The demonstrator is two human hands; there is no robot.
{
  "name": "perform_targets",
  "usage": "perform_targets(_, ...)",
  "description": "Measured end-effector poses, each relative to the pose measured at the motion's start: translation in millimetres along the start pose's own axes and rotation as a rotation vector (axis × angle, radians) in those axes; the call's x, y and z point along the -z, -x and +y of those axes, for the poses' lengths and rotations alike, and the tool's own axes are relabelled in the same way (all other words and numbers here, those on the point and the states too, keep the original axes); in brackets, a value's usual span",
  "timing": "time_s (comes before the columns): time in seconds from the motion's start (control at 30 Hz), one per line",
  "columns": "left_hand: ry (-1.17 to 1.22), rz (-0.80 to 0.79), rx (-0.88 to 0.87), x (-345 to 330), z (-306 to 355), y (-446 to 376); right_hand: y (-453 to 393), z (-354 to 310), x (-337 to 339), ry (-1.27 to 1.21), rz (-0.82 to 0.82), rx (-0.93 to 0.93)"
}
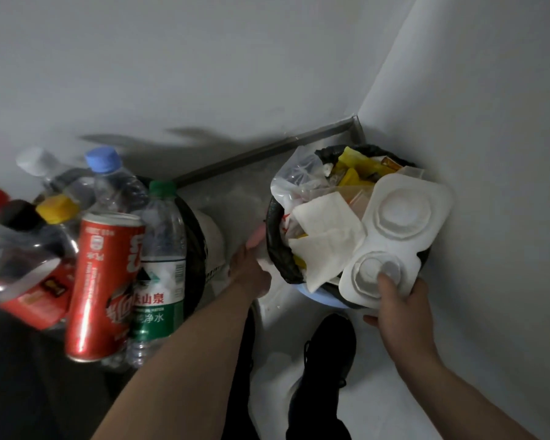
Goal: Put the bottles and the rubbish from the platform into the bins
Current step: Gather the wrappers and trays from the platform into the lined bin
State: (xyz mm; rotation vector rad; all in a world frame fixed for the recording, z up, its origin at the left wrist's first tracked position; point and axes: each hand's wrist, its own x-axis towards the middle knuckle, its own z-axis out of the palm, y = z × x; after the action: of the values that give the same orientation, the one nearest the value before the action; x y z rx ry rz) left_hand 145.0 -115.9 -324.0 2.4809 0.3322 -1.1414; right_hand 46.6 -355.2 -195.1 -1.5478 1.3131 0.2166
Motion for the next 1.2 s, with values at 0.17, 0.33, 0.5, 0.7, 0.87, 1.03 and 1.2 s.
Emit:
perform_targets(0.17,-0.046,-0.065,0.123,22,-1,72,16,-13,6,0.01,-0.038,-0.08)
perform_targets(0.33,-0.037,-0.014,0.039,45,9,117,44,-41,19,0.004,-0.103,-0.1)
perform_targets(0.5,-0.044,-0.018,0.041,67,24,150,82,-45,29,0.061,-0.106,-0.096)
perform_targets(0.7,-0.305,-0.14,0.02,50,25,108,77,-21,27,0.077,-0.069,-0.034)
perform_targets(0.87,-0.312,-0.096,0.023,-2,-4,45,50,10,24,0.003,0.016,0.054)
perform_targets(1.03,-0.216,0.165,0.096,-43,-17,4,36,30,21,-0.217,0.101,0.02)
perform_targets(1.2,0.094,0.243,-0.064,-49,-37,9,39,44,20,-0.189,0.108,0.043)
